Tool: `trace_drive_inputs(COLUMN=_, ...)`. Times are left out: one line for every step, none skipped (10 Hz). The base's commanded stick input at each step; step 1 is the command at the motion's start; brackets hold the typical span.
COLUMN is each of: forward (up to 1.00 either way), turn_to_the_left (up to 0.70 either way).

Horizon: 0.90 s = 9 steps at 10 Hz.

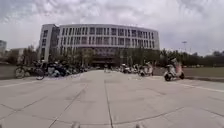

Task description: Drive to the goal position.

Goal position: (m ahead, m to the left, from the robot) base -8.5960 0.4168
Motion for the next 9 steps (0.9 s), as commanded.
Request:
trace_drive_inputs(forward=0.7, turn_to_the_left=0.0)
trace_drive_inputs(forward=0.7, turn_to_the_left=0.0)
trace_drive_inputs(forward=0.7, turn_to_the_left=0.0)
trace_drive_inputs(forward=0.7, turn_to_the_left=0.0)
trace_drive_inputs(forward=0.7, turn_to_the_left=0.0)
trace_drive_inputs(forward=0.7, turn_to_the_left=0.0)
trace_drive_inputs(forward=0.7, turn_to_the_left=0.0)
trace_drive_inputs(forward=0.7, turn_to_the_left=0.0)
trace_drive_inputs(forward=0.7, turn_to_the_left=0.0)
